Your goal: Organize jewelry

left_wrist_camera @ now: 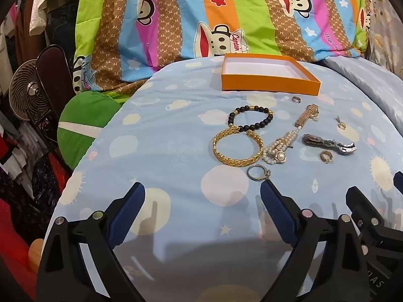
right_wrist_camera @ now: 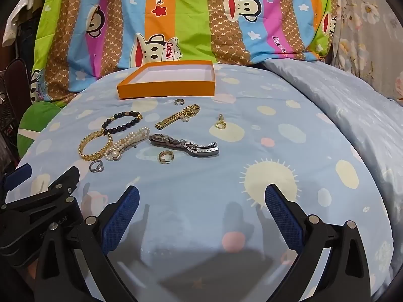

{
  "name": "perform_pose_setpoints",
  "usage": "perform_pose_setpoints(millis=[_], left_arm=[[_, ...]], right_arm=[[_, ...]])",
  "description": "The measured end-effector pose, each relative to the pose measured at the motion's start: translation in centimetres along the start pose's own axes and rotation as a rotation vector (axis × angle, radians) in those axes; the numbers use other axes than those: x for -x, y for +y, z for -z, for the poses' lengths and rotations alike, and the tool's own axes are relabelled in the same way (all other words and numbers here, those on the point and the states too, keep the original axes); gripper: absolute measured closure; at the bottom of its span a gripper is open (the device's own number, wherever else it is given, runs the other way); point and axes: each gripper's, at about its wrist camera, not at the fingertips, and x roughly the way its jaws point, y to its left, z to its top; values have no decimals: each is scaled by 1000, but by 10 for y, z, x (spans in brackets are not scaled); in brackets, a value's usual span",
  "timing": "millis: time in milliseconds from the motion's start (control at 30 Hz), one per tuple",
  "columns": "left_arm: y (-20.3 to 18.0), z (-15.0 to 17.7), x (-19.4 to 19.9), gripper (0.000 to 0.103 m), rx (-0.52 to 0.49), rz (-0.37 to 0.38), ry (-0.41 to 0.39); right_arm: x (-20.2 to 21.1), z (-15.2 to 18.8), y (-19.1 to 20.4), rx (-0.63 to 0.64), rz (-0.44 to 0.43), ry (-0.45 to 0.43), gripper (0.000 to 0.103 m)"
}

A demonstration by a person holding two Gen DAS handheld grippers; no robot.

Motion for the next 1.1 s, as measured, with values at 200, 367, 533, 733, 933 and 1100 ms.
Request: perform_pose_setpoints(millis=[200, 367, 533, 733, 933, 1100], left_arm=[[-3, 0, 1, 13, -6, -15, -1], [-6, 2, -5, 13, -4, -8, 1], [1, 0, 2, 14, 0, 2, -7], [1, 0, 2, 15, 0, 4, -7], [0, 1, 2, 15, 0, 5, -7], [-1, 1, 2, 15, -1, 2, -7]], right_arm=[[1, 0, 1, 13, 11, -16, 5], [2, -1, 1, 12, 10, -17, 5], [3, -1, 1, 10, 9, -18, 5], [3, -1, 0, 9, 7, -17, 5], [4, 0, 0, 7, 3, -16, 5], [4, 0, 0, 6, 3, -16, 5]])
